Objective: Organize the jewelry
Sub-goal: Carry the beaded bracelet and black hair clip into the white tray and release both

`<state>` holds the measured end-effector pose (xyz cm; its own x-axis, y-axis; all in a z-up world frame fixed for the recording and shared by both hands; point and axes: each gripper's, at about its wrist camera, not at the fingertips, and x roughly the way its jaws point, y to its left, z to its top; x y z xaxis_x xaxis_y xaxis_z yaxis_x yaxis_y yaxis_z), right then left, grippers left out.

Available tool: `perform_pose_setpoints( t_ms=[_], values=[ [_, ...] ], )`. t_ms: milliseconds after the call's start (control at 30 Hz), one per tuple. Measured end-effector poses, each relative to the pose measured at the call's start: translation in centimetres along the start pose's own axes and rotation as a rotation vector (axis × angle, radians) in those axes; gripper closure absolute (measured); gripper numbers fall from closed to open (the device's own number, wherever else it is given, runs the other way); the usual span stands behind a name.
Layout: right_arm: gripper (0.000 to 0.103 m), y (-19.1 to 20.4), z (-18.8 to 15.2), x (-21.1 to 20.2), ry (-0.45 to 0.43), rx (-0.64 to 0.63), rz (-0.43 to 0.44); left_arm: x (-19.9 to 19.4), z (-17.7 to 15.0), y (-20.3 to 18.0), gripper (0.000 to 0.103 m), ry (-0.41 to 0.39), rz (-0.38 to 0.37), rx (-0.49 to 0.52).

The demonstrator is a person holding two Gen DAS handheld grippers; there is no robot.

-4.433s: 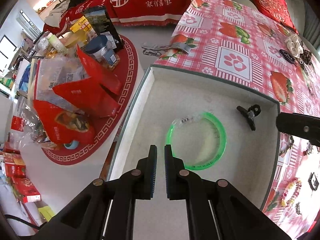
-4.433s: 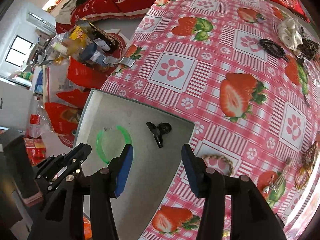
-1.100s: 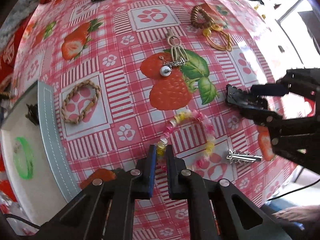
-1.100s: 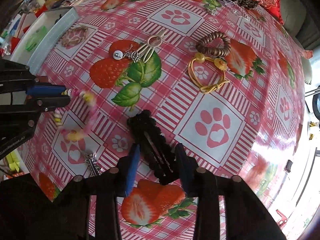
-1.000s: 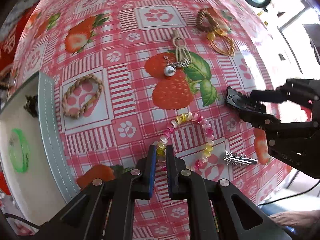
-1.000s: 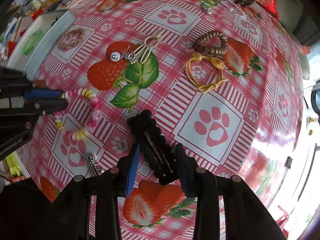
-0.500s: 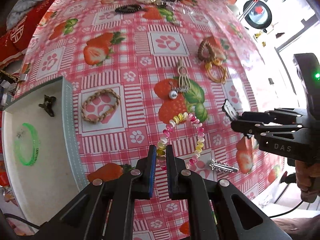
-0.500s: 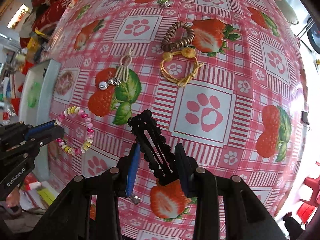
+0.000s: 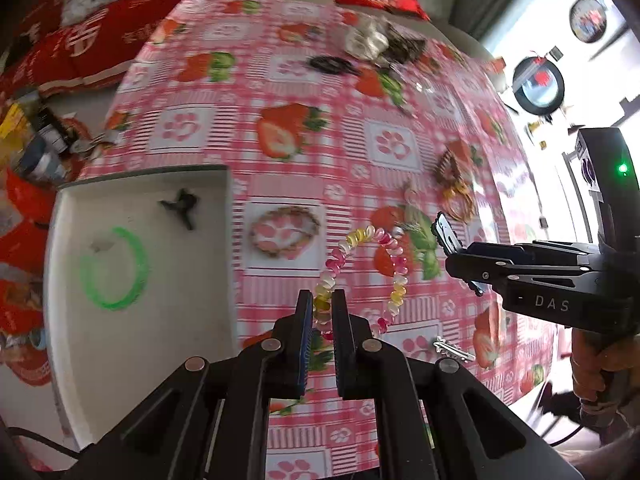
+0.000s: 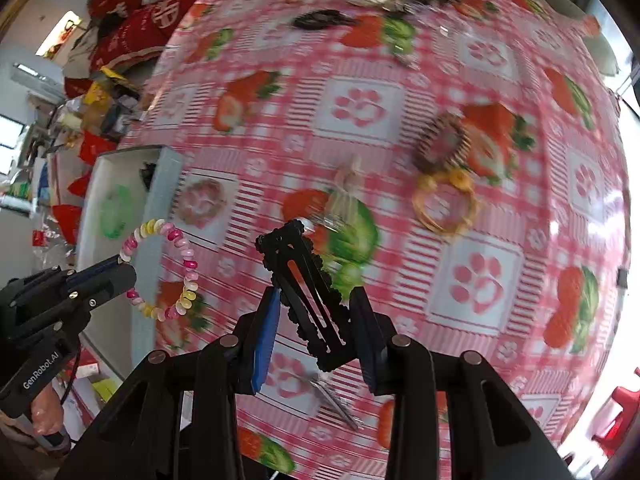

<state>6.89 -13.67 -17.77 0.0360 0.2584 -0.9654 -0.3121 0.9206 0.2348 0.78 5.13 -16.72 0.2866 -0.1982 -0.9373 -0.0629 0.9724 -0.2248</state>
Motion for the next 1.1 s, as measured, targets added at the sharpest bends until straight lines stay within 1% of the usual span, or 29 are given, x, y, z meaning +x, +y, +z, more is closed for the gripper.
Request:
perform_pose_setpoints(
  t_ms=[200, 400, 600, 800, 900, 1100],
  values=[
    [0.064, 3.7, 1.2, 0.1, 0.001, -0.07, 0.028, -2.0, -1.1, 4.0, 0.087, -0.034, 0.037, -0.095],
    [0.064, 9.1, 2.7, 1.0, 0.01, -0.165, 0.062, -3.6, -3.0, 8.2, 0.087, -0.054, 0.079, -0.191],
    [0.064, 14.8, 4.0, 2.5, 0.031, -0.258, 0.095, -3.6, -5.4, 12.3, 0.087, -0.049, 0.123, -0.285],
    [0.064, 19.6, 4.4, 4.7, 0.072, -0.348, 0.092, -2.7, -7.2, 15.4, 0.087, -0.026, 0.171, -0.352],
    [0.064, 20.8, 4.7, 6.0, 0.088, -0.344, 0.065, -2.2, -7.7, 16.9, 0.087, -0.019, 0.19, -0.387],
    [0.064, 21.1, 5.7, 7.9, 0.105, -0.231, 0.027, -1.0, -7.8, 18.5, 0.087, -0.008, 0.238, -0.406]
  ],
)
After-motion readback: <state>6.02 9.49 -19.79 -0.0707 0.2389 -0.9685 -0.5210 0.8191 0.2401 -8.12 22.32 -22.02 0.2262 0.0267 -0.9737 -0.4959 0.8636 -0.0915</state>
